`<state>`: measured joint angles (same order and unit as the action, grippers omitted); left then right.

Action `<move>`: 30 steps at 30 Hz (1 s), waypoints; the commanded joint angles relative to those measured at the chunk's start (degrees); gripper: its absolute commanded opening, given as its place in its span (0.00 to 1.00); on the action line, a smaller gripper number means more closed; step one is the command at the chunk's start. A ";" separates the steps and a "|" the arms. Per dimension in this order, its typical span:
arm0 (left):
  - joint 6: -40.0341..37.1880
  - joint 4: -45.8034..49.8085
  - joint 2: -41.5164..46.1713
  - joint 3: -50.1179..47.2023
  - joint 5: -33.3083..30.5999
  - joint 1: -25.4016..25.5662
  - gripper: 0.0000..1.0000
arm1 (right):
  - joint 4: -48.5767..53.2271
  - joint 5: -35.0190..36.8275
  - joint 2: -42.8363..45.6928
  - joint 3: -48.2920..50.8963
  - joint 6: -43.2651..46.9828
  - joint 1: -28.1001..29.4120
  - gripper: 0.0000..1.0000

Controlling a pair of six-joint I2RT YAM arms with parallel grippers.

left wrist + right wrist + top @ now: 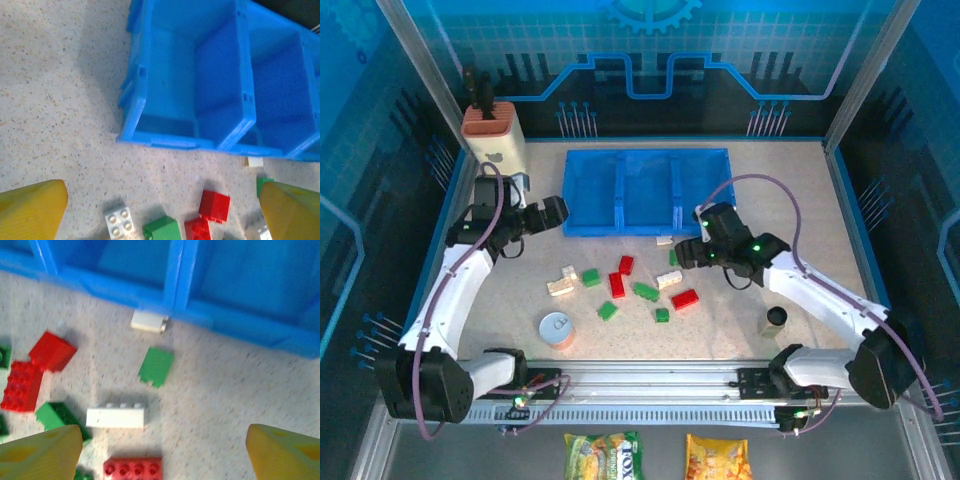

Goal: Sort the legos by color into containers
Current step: Pick up the lego from the bottom-center of the table.

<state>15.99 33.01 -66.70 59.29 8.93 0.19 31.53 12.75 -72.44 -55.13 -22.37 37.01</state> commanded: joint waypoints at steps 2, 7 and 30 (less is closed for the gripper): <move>-6.57 6.45 -1.39 1.01 -0.32 0.34 0.99 | 13.62 4.51 -5.44 -5.13 -7.27 5.30 0.86; -6.08 0.94 -1.25 -2.93 -0.38 0.26 0.99 | 19.31 5.80 -12.99 -8.37 -10.20 8.82 0.86; -7.45 -0.14 -1.48 -4.44 -2.41 0.17 0.99 | 14.47 -3.15 -27.41 -6.61 -7.40 11.01 0.85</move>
<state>10.07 33.54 -68.25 55.31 7.53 0.23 45.52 11.25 -98.48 -61.91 -30.46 47.24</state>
